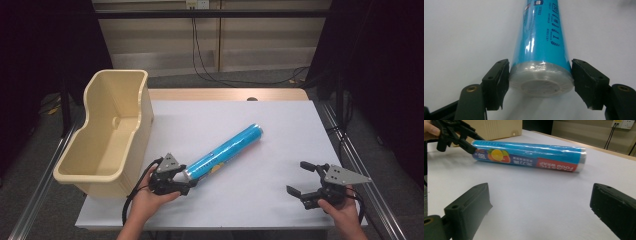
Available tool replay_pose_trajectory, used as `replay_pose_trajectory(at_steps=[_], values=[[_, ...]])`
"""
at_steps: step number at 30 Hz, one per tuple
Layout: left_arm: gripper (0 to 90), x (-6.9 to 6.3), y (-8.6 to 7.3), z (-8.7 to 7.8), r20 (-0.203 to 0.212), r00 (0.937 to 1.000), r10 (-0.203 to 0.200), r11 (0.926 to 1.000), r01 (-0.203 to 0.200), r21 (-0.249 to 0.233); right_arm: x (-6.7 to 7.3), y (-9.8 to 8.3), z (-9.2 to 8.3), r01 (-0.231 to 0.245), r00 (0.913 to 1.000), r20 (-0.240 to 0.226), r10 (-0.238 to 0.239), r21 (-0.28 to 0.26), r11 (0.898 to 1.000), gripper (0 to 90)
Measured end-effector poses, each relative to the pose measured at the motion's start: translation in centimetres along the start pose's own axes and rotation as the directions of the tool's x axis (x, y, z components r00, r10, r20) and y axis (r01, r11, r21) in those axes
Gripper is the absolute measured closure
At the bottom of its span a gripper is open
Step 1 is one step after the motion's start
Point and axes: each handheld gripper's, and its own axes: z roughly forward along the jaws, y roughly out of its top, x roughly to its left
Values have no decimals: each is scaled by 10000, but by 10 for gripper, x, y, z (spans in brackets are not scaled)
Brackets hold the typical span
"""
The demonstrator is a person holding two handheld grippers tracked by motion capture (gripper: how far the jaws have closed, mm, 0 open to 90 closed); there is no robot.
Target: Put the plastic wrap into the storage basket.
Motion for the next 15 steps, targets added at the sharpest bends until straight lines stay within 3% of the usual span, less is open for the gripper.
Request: replay_pose_trajectory(at_steps=[7,10,13,15], values=[[320,-1,-13,-17,-154,9998,96,9999,-98,-122,1,0,1,-11,10000,11,11,16,10000,25],[319,-1,-9,-17,-148,9999,29,9999,-28,100,1,1,1,-17,10000,26,17,1,10000,25],[334,2,-3,-17,40,10000,-36,9995,37,-309,1,1,2,-12,10000,-19,12,29,10000,25],[318,2,5,-13,147,9998,102,9996,-98,-246,1,0,3,5,10000,-38,-5,54,10000,25]])
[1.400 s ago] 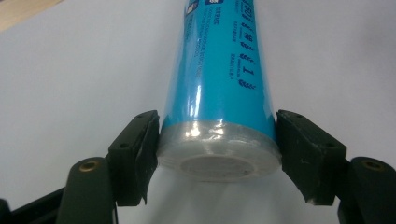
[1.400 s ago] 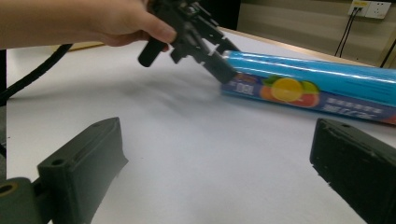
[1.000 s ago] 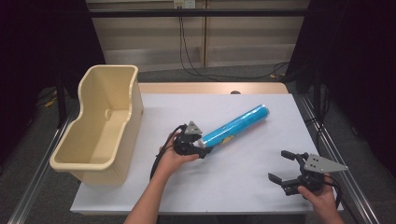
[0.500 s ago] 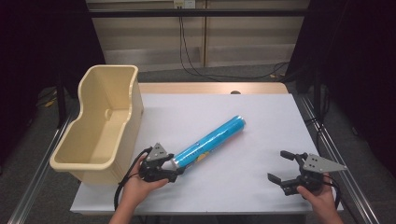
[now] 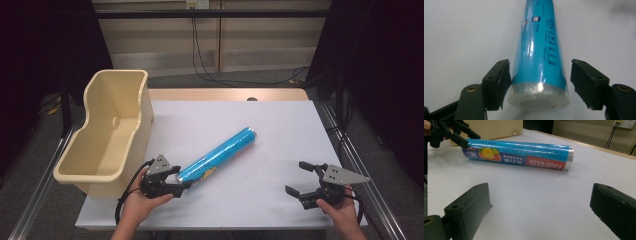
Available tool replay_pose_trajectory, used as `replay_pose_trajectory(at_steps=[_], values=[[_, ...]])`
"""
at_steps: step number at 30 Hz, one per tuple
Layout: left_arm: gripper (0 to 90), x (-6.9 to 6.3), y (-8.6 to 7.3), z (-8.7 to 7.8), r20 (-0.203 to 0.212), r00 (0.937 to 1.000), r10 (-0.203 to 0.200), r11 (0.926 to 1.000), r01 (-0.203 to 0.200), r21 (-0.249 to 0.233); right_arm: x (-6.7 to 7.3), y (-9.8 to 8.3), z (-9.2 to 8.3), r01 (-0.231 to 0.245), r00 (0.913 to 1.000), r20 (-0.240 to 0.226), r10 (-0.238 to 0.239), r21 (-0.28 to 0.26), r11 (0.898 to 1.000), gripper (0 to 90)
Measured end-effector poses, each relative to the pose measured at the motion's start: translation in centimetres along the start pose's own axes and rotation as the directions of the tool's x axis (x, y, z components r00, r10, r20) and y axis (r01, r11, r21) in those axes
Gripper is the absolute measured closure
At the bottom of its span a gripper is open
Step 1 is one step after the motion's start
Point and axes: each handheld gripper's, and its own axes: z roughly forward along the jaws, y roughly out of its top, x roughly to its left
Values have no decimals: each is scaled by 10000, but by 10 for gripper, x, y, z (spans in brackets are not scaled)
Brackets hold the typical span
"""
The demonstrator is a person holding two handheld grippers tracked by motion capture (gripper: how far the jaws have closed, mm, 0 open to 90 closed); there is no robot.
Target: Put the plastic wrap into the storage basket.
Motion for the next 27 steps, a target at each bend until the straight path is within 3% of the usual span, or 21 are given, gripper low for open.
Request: replay_pose_trajectory(at_steps=[8,16,18,20,23,25,27], values=[[251,2,31,32,45,10000,-33,9976,30,692,-1,0,0,38,10000,-7,-38,4,10000,25],[240,0,62,63,419,9982,440,9889,-495,1403,-1,1,-1,52,10000,2,-52,41,10000,26],[238,0,68,73,590,9977,341,9879,-426,1492,-1,1,-1,66,10000,-31,-66,32,10000,29],[239,0,72,80,589,9973,450,9839,-544,1702,0,2,-2,91,10000,-32,-91,31,10000,30],[253,-2,76,88,529,9962,688,9685,-794,2361,0,2,-2,119,9999,-22,-119,32,9999,30],[285,-2,75,88,398,9958,827,9662,-899,2417,-1,1,-2,136,9999,-40,-136,40,9999,30],[321,-1,74,87,403,9978,523,9666,-607,2488,-1,1,-2,152,9999,-35,-152,31,9999,30]])
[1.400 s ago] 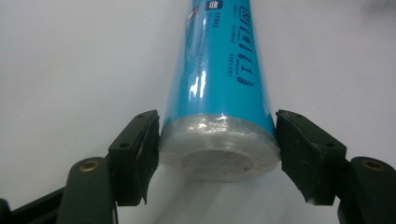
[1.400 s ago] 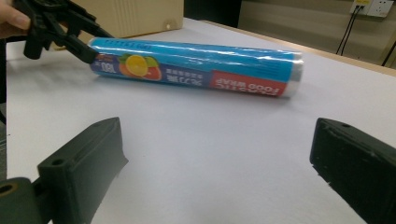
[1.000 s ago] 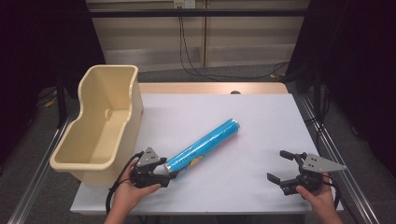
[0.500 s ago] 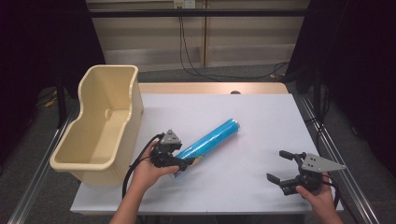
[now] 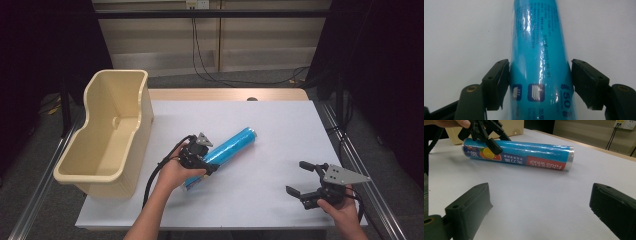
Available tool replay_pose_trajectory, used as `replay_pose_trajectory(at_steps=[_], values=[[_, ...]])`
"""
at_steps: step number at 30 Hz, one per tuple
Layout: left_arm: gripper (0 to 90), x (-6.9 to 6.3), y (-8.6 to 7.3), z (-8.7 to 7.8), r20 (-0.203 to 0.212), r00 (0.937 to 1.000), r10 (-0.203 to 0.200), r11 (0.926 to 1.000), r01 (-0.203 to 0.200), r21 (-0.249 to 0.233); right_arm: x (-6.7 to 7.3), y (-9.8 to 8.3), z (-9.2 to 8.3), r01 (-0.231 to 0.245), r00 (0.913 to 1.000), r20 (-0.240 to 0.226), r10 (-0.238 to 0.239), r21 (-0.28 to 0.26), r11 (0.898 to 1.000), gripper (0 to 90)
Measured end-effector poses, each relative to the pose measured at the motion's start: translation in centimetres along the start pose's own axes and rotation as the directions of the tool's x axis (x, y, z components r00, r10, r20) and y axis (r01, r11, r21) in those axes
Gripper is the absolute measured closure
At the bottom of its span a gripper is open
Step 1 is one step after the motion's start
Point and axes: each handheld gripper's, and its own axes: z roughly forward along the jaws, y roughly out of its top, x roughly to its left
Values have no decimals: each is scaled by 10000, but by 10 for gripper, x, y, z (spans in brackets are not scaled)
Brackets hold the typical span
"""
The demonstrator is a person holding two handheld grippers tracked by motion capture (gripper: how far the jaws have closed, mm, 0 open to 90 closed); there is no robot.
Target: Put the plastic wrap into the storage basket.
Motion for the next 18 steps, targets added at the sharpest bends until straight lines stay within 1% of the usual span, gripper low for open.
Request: replay_pose_trajectory(at_steps=[2,4,6,7,8,9,10,11,12,13,14,15,17,18], values=[[323,0,-2,-2,-18,9998,-212,9997,212,-90,0,0,0,26,10000,19,-27,21,10000,30],[325,0,-6,-5,-21,9995,-304,9994,304,-192,0,0,0,-9,10000,7,9,1,10000,30],[331,2,-13,-15,102,9982,-590,9976,593,-345,0,0,-1,29,10000,39,-29,22,10000,30],[343,3,-18,-22,111,9965,-830,9952,834,-518,0,0,-1,35,10000,-10,-35,-22,10000,30],[372,4,-23,-32,198,9933,-1137,9899,1150,-827,0,0,-2,-17,10000,30,17,-8,10000,30],[464,6,-27,-42,263,9906,-1342,9843,1363,-1123,-1,0,-2,-30,10000,33,30,-1,10000,30],[633,9,-31,-53,235,9872,-1578,9806,1594,-1138,-1,-1,-2,-41,10000,57,41,6,10000,29],[645,10,-36,-62,-120,9949,-1001,9910,986,-903,-1,-1,-1,-56,10000,44,56,-26,10000,29],[606,11,-38,-66,-231,9960,-862,9930,840,-834,-2,-1,0,-75,10000,45,76,-55,10000,29],[524,13,-40,-66,-108,9950,-996,9920,984,-789,-2,0,0,-81,10000,58,82,-32,10000,29],[463,13,-39,-65,-40,9938,-1112,9911,1107,-734,-2,0,0,-66,10000,74,66,-43,10000,29],[438,14,-38,-61,-176,9940,-1084,9921,1070,-654,-2,1,0,-61,9999,95,61,-30,10000,29],[347,17,-33,-51,-116,9919,-1266,9905,1257,-553,-1,2,0,-46,9999,93,46,-78,10000,29],[318,19,-29,-43,33,9897,-1430,9880,1430,-578,-1,2,0,-30,9999,103,30,-57,10000,29]])
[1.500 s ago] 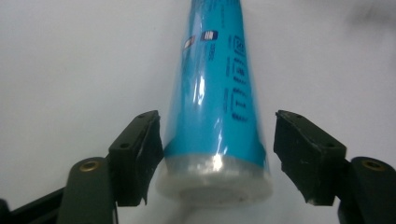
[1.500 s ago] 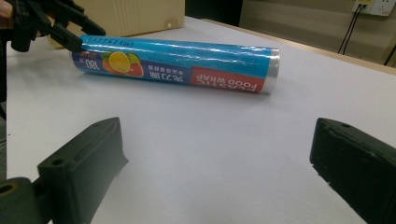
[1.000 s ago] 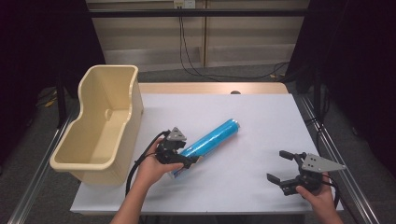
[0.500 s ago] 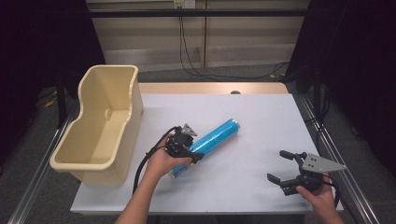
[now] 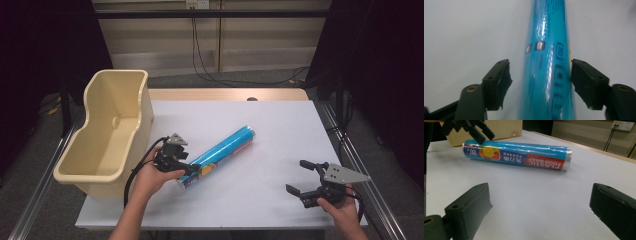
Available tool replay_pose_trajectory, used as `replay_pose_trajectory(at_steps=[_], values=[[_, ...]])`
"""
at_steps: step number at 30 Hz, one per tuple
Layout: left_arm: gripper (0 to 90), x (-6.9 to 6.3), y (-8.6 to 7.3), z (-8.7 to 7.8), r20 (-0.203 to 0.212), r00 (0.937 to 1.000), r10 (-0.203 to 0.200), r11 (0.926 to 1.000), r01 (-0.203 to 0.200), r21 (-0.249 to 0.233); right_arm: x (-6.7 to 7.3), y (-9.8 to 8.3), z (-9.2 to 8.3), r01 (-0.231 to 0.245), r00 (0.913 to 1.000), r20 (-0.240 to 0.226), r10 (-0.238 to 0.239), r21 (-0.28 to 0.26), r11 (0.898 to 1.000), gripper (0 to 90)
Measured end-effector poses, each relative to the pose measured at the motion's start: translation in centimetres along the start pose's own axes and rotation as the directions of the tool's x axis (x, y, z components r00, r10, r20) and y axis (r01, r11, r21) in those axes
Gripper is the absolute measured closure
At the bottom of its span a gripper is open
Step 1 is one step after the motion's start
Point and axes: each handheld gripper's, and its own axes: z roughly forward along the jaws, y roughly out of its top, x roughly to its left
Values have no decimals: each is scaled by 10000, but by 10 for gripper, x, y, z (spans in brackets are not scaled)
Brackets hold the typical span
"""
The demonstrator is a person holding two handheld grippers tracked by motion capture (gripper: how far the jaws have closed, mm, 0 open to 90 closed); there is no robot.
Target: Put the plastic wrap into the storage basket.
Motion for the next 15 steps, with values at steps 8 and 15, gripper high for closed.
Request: replay_pose_trajectory(at_steps=[8,15], values=[[312,-8,13,43,52,9966,824,9855,-823,1483,-3,-3,-2,42,10000,39,-43,82,10000,27],[318,-11,-4,29,110,9979,631,9885,-640,1370,-2,-3,-3,-3,10000,46,3,28,10000,27]])
